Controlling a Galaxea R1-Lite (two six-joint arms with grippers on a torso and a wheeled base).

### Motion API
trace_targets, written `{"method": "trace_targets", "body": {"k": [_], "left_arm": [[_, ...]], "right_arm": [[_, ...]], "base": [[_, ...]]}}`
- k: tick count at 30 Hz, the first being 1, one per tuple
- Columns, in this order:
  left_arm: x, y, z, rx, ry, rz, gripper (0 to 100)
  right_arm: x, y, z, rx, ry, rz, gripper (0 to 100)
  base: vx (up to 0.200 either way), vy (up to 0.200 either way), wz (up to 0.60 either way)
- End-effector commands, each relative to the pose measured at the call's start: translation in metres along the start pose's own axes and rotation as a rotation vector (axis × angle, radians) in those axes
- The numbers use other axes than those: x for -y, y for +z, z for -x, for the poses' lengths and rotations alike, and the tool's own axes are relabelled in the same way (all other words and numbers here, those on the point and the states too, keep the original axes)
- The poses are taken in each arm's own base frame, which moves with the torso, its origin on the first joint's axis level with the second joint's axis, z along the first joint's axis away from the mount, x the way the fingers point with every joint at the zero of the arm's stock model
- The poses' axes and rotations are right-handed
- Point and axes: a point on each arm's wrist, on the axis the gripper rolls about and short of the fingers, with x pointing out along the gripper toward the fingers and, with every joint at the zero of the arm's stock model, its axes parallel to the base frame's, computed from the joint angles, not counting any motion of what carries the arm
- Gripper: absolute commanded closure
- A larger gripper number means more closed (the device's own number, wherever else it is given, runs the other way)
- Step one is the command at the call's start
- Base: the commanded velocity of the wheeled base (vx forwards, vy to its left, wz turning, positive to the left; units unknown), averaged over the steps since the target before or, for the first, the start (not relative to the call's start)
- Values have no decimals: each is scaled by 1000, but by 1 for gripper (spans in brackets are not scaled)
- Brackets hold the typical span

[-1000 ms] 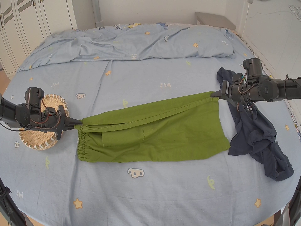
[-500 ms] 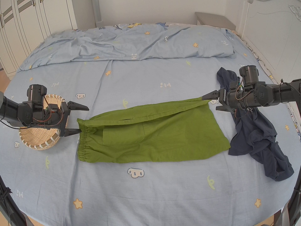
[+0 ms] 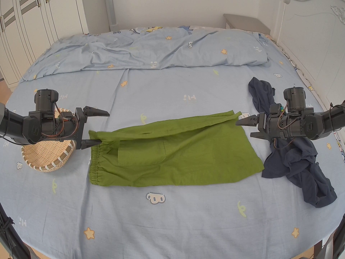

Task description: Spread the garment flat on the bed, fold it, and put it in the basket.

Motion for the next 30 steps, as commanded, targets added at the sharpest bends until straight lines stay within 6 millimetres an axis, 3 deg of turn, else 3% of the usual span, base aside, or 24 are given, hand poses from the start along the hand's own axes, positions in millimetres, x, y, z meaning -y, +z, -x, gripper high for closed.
{"method": "trace_targets", "body": {"k": [1, 9, 15, 17, 19, 22, 26, 30], "left_arm": [[-4, 19, -19, 67, -101, 32, 0], [-25, 36, -41, 223, -150, 65, 0], [-21, 31, -35, 220, -151, 64, 0], [-1, 21, -19, 231, -179, 31, 0], [2, 19, -16, 236, -184, 24, 0], [25, 14, 6, 275, -222, -22, 0], [35, 13, 32, 324, -240, -44, 0], [33, 1, 41, 305, -231, -32, 0]], "right_arm": [[-24, -6, 33, 49, 67, 16, 0], [-22, -8, 36, 50, 63, 13, 0], [-23, -9, 36, 48, 64, 15, 0], [-23, -10, 41, 56, 61, 13, 0], [-24, -11, 43, 57, 61, 14, 0], [-30, -17, 56, 63, 64, 16, 0], [-40, -20, 73, 87, 74, 20, 0], [-48, -27, 83, 88, 87, 23, 0]], "base": [[0, 0, 0], [0, 0, 0], [0, 0, 0], [0, 0, 0], [0, 0, 0], [0, 0, 0], [0, 0, 0], [0, 0, 0]]}}
